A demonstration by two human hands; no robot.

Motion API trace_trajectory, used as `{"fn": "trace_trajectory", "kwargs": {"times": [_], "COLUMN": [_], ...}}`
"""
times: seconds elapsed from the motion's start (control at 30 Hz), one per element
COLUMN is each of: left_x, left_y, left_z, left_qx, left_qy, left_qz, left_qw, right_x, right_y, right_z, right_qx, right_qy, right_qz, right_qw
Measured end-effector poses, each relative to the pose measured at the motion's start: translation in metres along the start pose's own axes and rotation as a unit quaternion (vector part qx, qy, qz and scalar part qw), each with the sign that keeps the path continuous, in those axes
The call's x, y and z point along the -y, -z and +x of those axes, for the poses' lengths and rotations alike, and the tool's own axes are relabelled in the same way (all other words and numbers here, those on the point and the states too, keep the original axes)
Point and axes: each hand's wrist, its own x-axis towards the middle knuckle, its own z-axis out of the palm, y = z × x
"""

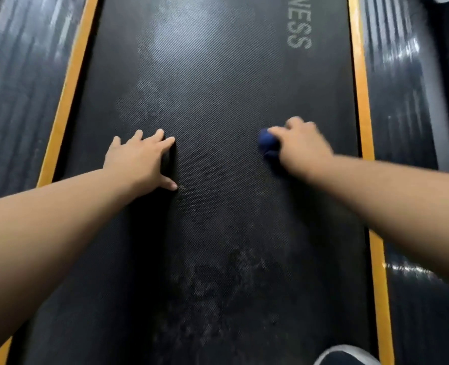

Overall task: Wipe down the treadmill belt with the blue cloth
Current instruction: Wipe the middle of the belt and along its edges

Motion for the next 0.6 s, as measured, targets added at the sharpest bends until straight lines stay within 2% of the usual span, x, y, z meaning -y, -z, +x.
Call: {"fn": "trace_trajectory", "kwargs": {"times": [0.03,0.07,0.1,0.17,0.27,0.33,0.37,0.4,0.43,0.47,0.53,0.6], "left_x": [0.001,0.002,0.003,0.008,0.014,0.02,0.022,0.024,0.025,0.025,0.025,0.025], "left_y": [-0.003,-0.006,-0.009,-0.012,-0.008,-0.006,-0.005,-0.005,-0.005,-0.006,-0.009,-0.009], "left_z": [-0.002,-0.003,-0.003,-0.002,0.002,0.005,0.006,0.006,0.006,0.005,0.004,0.003], "left_qx": [-0.005,-0.002,0.009,0.032,0.046,0.056,0.063,0.069,0.073,0.072,0.062,0.059], "left_qy": [0.023,0.044,0.057,0.051,0.025,0.011,0.004,-0.001,-0.003,-0.002,0.003,0.003], "left_qz": [-0.012,-0.031,-0.056,-0.086,-0.051,-0.019,-0.011,-0.009,-0.011,-0.016,-0.027,-0.035], "left_qw": [1.0,0.999,0.997,0.994,0.997,0.998,0.998,0.998,0.997,0.997,0.998,0.998], "right_x": [-0.014,-0.015,-0.004,0.042,0.124,0.136,0.127,0.113,0.095,0.074,0.047,0.061], "right_y": [0.006,0.011,0.009,-0.005,-0.034,-0.033,-0.033,-0.029,-0.025,-0.017,-0.005,0.002], "right_z": [0.009,0.012,0.01,-0.006,-0.051,-0.055,-0.043,-0.026,-0.007,0.011,0.035,0.034], "right_qx": [0.031,0.046,0.045,0.01,0.007,0.044,0.026,-0.001,-0.022,-0.035,-0.013,-0.007], "right_qy": [-0.071,-0.107,-0.104,-0.029,0.164,0.255,0.271,0.249,0.19,0.112,-0.042,-0.091], "right_qz": [0.012,0.018,0.019,0.047,0.107,0.108,0.093,0.075,0.067,0.059,0.06,0.035], "right_qw": [0.997,0.993,0.993,0.998,0.981,0.96,0.958,0.966,0.979,0.991,0.997,0.995]}}
